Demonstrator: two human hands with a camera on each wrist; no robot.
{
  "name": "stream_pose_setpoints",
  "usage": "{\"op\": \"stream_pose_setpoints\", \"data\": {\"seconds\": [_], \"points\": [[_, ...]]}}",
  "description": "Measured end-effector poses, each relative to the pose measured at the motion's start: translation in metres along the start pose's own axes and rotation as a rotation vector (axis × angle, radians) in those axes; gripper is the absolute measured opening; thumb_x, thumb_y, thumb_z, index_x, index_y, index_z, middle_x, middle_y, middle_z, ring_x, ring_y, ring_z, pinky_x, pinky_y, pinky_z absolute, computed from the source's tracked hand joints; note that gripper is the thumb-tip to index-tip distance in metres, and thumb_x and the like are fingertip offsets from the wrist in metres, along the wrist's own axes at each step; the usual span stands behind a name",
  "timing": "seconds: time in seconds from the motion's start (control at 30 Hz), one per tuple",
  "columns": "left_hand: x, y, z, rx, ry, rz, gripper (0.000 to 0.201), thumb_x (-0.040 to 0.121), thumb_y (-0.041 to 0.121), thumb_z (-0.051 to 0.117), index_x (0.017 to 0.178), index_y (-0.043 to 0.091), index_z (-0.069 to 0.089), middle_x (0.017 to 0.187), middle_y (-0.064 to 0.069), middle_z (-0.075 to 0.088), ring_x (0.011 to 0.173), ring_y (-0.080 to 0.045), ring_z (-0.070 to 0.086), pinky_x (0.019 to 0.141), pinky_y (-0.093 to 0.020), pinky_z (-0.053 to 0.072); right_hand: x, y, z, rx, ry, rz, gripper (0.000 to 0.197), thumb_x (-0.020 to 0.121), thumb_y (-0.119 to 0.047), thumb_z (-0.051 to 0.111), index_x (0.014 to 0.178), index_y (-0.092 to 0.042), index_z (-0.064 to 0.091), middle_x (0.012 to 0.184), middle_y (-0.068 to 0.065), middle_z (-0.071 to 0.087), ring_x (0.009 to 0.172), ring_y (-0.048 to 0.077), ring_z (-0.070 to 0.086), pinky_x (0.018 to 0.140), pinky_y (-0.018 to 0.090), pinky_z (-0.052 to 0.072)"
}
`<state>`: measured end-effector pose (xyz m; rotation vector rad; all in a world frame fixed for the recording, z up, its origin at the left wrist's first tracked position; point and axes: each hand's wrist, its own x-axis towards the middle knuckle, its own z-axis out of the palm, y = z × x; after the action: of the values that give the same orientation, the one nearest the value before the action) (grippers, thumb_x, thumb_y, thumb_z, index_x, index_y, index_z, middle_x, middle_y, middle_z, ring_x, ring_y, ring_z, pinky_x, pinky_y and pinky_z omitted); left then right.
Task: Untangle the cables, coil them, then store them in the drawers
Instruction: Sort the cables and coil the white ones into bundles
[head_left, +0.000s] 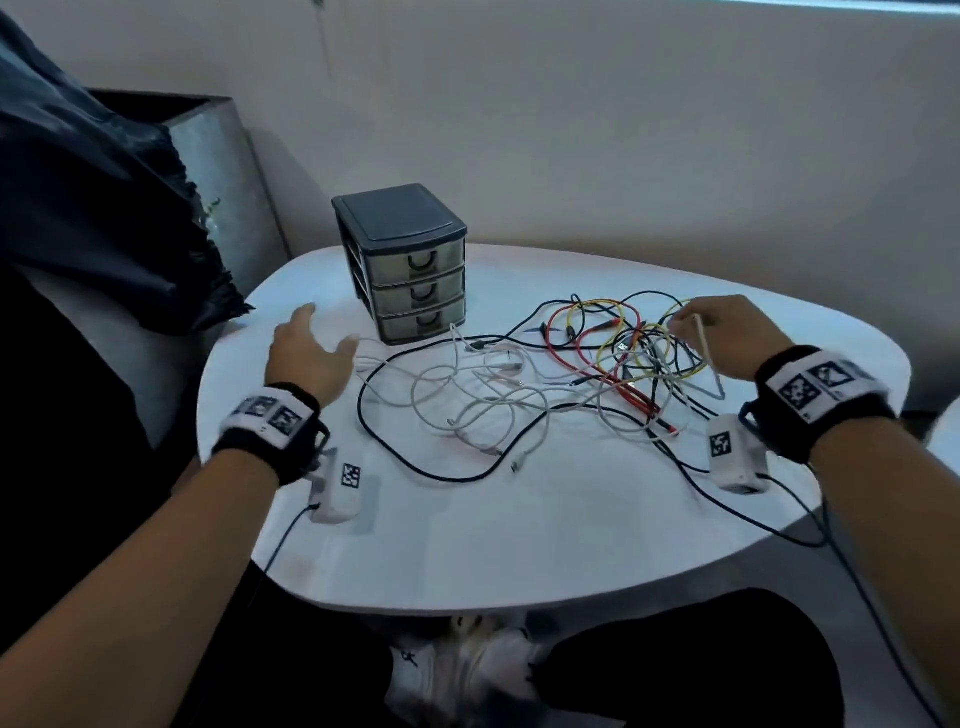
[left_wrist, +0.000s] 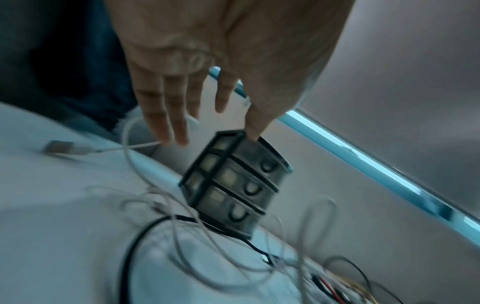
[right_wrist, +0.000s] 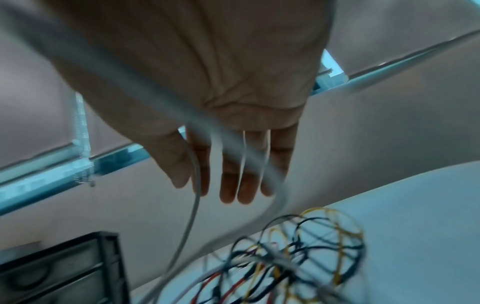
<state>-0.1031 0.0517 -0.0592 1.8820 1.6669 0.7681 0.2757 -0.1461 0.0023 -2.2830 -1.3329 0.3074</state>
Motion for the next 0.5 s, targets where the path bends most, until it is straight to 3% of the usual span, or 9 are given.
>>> {"op": "stream_pose_setpoints", "data": {"seconds": [0.1,0.2,0.27,0.33,0.37,0.43,0.5], "points": [[-0.027,0.034,0.021,0.024,0.076,0.128,0.061,0.086,0.056,0.064,0.134,0.021,0.049,0.135,-0.008,0.050,0.122,-0.029,0.053,0.101,-0.043,0.045,-0.007,-0.037,0.023,-0.049,0.031,-0.142,0.029,0.098,-0.032,0.056,0.081,-0.011,0.066,0.079,0.007,0.066,0.074,0.025,0.060,0.069,0.031,0.042],[-0.036,0.047,0.041,0.129,-0.243,0.022,0.079,0.080,0.066,0.066,0.140,0.018,0.046,0.140,-0.008,0.052,0.127,-0.028,0.051,0.103,-0.041,0.045,-0.016,-0.073,0.054,-0.056,-0.077,-0.255,0.033,0.096,-0.034,0.060,0.073,-0.010,0.061,0.075,0.005,0.061,0.072,0.023,0.058,0.063,0.029,0.036],[-0.038,0.049,0.049,0.186,-0.373,0.048,0.053,0.086,0.055,0.066,0.120,0.014,0.064,0.117,-0.005,0.068,0.113,-0.026,0.062,0.095,-0.037,0.051,-0.021,-0.085,0.075,-0.124,-0.254,-0.253,0.039,0.094,-0.043,0.061,0.067,-0.017,0.053,0.071,-0.001,0.056,0.067,0.015,0.054,0.061,0.027,0.035],[-0.037,0.053,0.047,0.099,-0.356,0.126,0.029,0.093,0.037,0.062,0.093,0.010,0.073,0.080,-0.004,0.072,0.085,-0.025,0.070,0.077,-0.031,0.055,-0.025,-0.086,0.094,-0.333,-0.372,-0.258,0.040,0.090,-0.054,0.061,0.072,-0.020,0.050,0.076,-0.005,0.054,0.074,0.017,0.056,0.065,0.028,0.041],[-0.037,0.058,0.042,0.019,-0.334,0.150,0.027,0.095,0.032,0.061,0.089,0.009,0.074,0.068,-0.002,0.068,0.073,-0.024,0.068,0.069,-0.027,0.052,-0.025,-0.081,0.102,-0.444,-0.386,-0.252,0.040,0.088,-0.057,0.062,0.077,-0.020,0.051,0.080,-0.005,0.055,0.080,0.020,0.058,0.068,0.029,0.044],[-0.033,0.072,0.027,-0.165,-0.276,0.193,0.027,0.097,0.029,0.059,0.090,0.008,0.075,0.061,0.005,0.059,0.061,-0.019,0.057,0.063,-0.025,0.044,-0.024,-0.070,0.111,-0.617,-0.367,-0.238,0.035,0.087,-0.055,0.062,0.092,-0.021,0.054,0.094,-0.001,0.061,0.090,0.024,0.060,0.074,0.032,0.050],[-0.025,0.088,0.005,-0.312,-0.226,0.216,0.029,0.100,0.032,0.055,0.088,0.014,0.074,0.066,0.005,0.058,0.058,-0.015,0.048,0.060,-0.025,0.040,-0.020,-0.057,0.112,-0.653,-0.317,-0.177,0.029,0.092,-0.045,0.058,0.103,-0.018,0.061,0.105,0.004,0.065,0.095,0.027,0.063,0.077,0.034,0.052]]}}
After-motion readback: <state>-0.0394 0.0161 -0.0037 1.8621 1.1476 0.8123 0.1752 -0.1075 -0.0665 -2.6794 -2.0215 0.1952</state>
